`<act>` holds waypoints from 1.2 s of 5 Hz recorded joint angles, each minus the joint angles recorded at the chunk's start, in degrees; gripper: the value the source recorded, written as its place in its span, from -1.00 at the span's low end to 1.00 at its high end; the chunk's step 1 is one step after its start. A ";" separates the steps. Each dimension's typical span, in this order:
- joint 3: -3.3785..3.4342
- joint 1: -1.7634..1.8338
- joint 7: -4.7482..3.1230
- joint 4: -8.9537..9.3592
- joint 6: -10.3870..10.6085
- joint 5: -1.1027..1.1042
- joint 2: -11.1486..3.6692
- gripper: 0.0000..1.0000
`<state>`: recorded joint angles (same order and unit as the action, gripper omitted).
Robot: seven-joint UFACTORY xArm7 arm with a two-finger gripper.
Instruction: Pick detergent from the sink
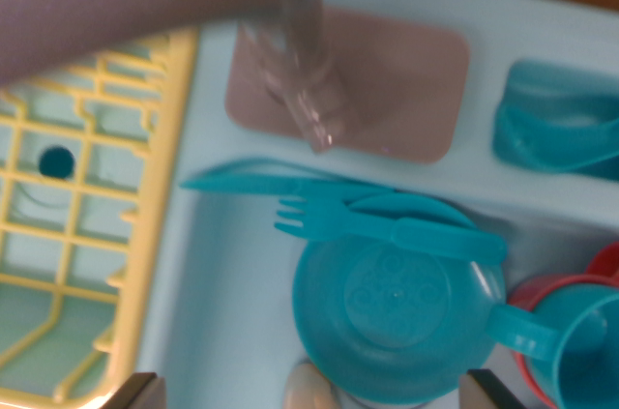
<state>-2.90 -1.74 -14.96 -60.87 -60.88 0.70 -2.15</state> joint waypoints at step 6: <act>-0.89 -0.37 -3.42 7.08 6.55 -0.06 -0.84 -1.00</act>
<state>-3.79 -2.10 -18.38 -53.79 -54.33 0.64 -2.99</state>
